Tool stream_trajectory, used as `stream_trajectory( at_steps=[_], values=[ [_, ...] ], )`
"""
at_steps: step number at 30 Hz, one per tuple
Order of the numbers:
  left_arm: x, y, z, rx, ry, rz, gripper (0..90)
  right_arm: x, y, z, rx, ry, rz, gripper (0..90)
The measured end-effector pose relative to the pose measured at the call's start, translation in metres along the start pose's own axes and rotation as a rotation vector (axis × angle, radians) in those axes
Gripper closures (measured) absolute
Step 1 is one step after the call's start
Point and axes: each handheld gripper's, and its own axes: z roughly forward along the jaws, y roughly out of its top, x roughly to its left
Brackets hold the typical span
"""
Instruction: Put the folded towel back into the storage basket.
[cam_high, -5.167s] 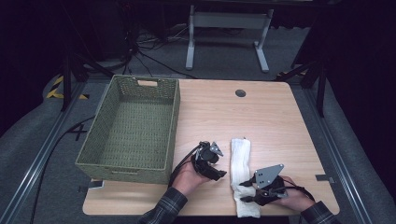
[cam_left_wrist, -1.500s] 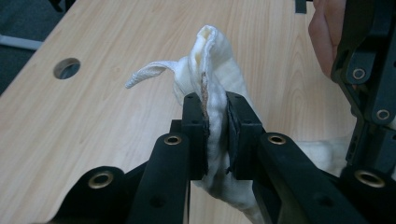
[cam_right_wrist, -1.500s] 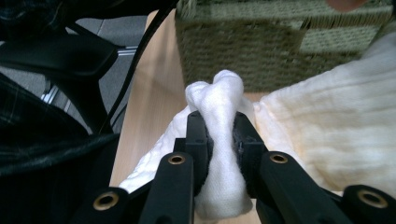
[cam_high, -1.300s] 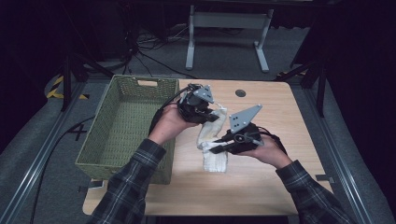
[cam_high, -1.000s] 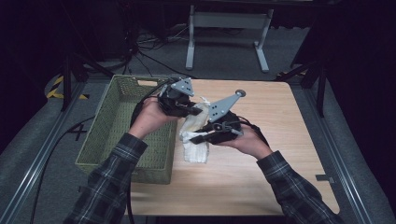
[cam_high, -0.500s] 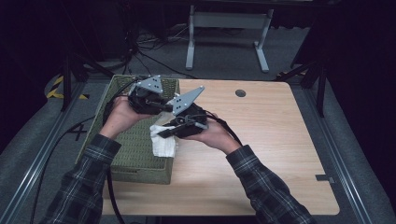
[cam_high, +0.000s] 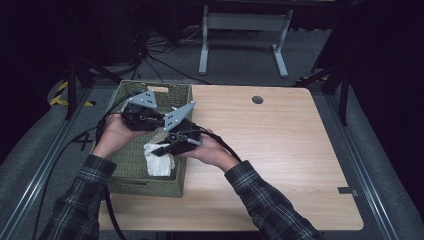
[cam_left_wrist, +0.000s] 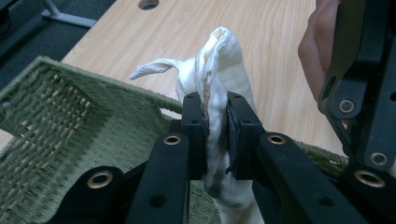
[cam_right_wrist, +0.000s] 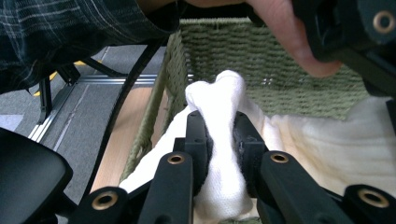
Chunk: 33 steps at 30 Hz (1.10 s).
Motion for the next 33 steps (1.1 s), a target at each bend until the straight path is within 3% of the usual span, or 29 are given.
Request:
stream_trajectory(
  at_steps=[13,17,21,27,33],
  values=[
    [-0.003,-0.011,0.013,0.005,-0.022,-0.014,79.9,0.003,-0.022,0.014,0.025,0.007,0.023,76.4],
    [-0.002,-0.011,0.015,0.009,-0.026,-0.019,79.9,0.003,-0.025,0.015,0.032,0.007,0.029,66.5],
    [-0.001,-0.011,0.016,0.006,-0.024,-0.017,79.9,0.001,-0.025,0.01,0.026,-0.027,0.033,56.8],
    [0.0,-0.009,0.017,0.003,-0.017,-0.027,79.8,0.0,-0.025,0.0,0.018,-0.062,0.031,51.4],
    [0.008,0.001,0.016,-0.008,-0.004,-0.032,79.8,-0.002,-0.029,-0.024,0.006,-0.107,0.04,46.5]
  ],
)
